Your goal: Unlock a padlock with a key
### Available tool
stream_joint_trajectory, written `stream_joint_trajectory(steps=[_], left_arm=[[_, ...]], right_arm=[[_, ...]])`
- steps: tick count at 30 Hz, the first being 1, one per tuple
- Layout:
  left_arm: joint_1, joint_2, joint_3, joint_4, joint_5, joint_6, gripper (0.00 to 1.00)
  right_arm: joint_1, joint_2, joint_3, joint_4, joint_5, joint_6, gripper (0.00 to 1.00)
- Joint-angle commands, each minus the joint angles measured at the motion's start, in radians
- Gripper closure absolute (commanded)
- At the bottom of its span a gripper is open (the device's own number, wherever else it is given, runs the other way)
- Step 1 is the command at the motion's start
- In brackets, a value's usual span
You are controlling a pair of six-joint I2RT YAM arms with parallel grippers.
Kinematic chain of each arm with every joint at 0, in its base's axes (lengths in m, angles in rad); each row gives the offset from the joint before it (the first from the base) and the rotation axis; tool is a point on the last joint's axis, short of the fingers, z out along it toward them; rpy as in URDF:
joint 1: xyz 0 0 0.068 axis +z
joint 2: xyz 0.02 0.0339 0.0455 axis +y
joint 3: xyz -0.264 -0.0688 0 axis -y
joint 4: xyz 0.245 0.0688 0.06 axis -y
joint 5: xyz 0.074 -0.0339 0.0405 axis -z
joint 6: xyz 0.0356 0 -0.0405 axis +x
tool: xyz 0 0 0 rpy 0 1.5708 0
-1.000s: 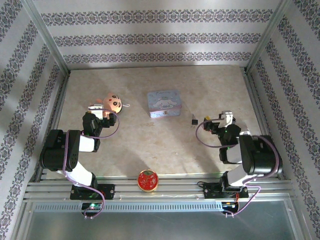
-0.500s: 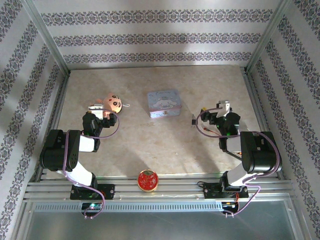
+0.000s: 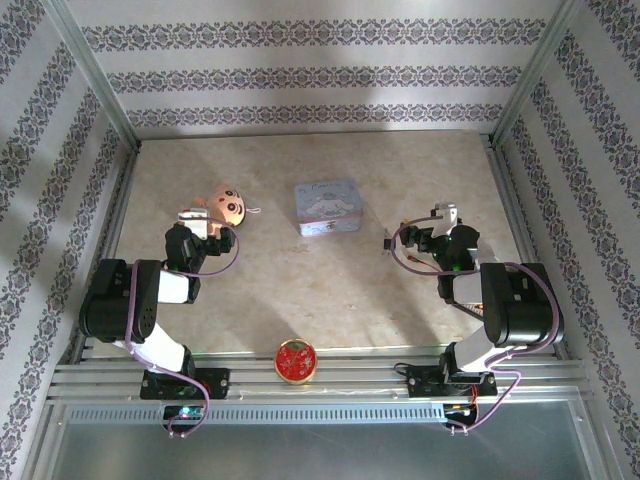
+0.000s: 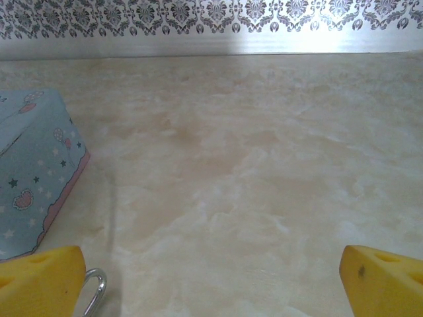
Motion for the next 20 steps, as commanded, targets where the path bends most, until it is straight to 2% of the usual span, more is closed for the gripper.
stream_joint_trajectory(steps=[1, 20], left_arm=[[0.005, -0.008, 0.015, -0.014, 0.019, 0.009, 0.01], [0.005, -0.008, 0.015, -0.013, -0.001, 0.001, 0.01]], right_arm=[[0.002, -0.01, 0.006, 0.005, -0.004, -0.006, 0.02], [0.002, -0.01, 0.005, 0.005, -0.004, -0.005, 0.02]])
